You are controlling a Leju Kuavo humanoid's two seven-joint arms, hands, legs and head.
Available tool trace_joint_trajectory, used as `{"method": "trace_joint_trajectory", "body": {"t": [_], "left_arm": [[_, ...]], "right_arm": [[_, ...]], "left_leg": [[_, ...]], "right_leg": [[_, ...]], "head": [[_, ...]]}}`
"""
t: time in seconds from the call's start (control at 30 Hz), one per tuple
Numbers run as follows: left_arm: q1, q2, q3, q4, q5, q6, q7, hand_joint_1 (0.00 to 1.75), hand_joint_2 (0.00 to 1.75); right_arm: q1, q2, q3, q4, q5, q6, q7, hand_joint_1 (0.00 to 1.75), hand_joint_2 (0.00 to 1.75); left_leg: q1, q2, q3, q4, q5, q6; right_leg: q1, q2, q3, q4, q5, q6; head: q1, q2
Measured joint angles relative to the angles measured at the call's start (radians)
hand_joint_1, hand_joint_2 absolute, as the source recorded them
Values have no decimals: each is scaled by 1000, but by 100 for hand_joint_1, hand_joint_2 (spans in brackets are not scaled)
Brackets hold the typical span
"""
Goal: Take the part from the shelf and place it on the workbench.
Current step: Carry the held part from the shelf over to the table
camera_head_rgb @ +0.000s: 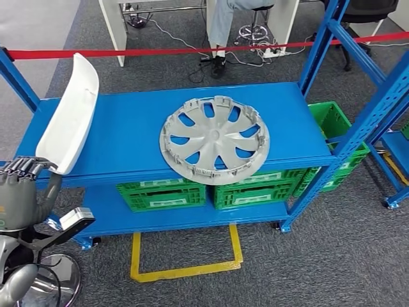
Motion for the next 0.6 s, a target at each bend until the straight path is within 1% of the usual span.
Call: {"method": "trace_joint_trajectory", "body": {"t": [0.03,0.07,0.1,0.13,0.17,0.2,0.23,0.27,0.3,0.33,0.37,0.4,0.43,0.47,0.5,0.53,0.57,0.6], "left_arm": [[1,0,0,0,0,0,0,117,175],[2,0,1,0,0,0,1,117,175],[2,0,2,0,0,0,2,117,175],[3,-1,3,0,-1,-1,3,117,175],[3,-1,4,0,-2,-1,4,117,175],[3,-1,4,0,-3,-1,5,117,175],[3,-1,4,0,-4,-1,5,117,175],[3,-1,4,0,-6,-1,6,117,175],[2,-1,5,0,-8,0,6,117,175],[1,-1,6,0,-9,0,6,117,175],[0,-1,8,0,-9,1,6,117,175],[-1,-1,11,-1,-10,2,6,117,175],[-2,0,13,-1,-10,3,6,117,175],[-2,0,14,-1,-10,3,6,117,175],[-3,0,15,-1,-10,4,6,117,175],[-4,0,15,-1,-10,4,6,117,175],[-5,0,16,-1,-10,4,6,117,175],[-5,-1,16,-1,-10,4,6,117,175]], "right_arm": [[1,0,0,-1,0,0,0,0,175],[2,0,0,-3,-1,0,1,0,175],[2,0,0,-4,-2,0,1,0,175],[2,0,0,-6,-3,0,1,0,175],[1,0,1,-7,-5,0,1,0,175],[1,0,1,-8,-8,0,1,0,175],[1,0,1,-9,-10,0,2,0,175],[1,0,1,-9,-12,0,2,0,175],[1,0,1,-9,-14,1,2,0,175],[0,0,1,-9,-15,2,1,0,175],[0,0,1,-9,-16,4,0,0,175],[-1,0,1,-9,-16,5,0,0,175],[-1,0,1,-9,-16,6,-1,0,175],[-2,0,1,-9,-17,6,-2,0,175],[-1,-1,1,-9,-17,7,-2,0,175],[-1,-1,1,-9,-17,7,-2,0,175],[0,-1,1,-9,-17,7,-3,0,175],[0,-1,1,-9,-18,7,-4,0,175]], "left_leg": [[2,-2,-4,7,-11,-7],[4,-3,-11,27,-41,-14],[7,-5,-21,66,-89,-22],[11,-5,-32,121,-144,-29],[15,-5,-42,183,-189,-34],[18,-5,-45,235,-210,-38],[21,-5,-39,263,-205,-41],[23,-5,-18,260,-181,-42],[25,-5,14,228,-150,-42],[25,-5,59,166,-133,-39],[24,-6,104,97,-130,-34],[22,-7,138,41,-137,-28],[19,-7,158,1,-148,-22],[16,-8,163,-13,-150,-16],[15,-7,157,-19,-143,-9],[15,-5,148,-22,-133,-1],[16,-3,137,-25,-120,8],[17,-1,123,-29,-106,15]], "right_leg": [[-1,-2,-5,-1,10,-8],[-3,-4,-13,-4,20,-14],[-5,-6,-23,-5,32,-19],[-5,-8,-32,-4,42,-22],[-4,-8,-44,-3,53,-23],[-4,-8,-57,1,63,-23],[-4,-8,-73,6,73,-21],[-5,-8,-92,13,82,-20],[-5,-8,-109,21,90,-17],[-5,-8,-124,29,96,-14],[-5,-8,-136,35,102,-10],[-5,-7,-143,38,109,-4],[-5,-7,-149,39,118,3],[-6,-7,-153,37,127,10],[-6,-6,-157,35,137,17],[-8,-5,-163,36,133,23],[-9,-4,-173,50,111,28],[-9,-3,-187,83,71,30]], "head": [[0,0],[-2,0],[-4,0],[-6,0],[-7,0],[-7,0],[-7,0],[-7,0],[-7,0],[-7,0],[-6,0],[-6,0],[-6,0],[-6,0],[-6,0],[-6,0],[-5,0],[-4,0]]}}
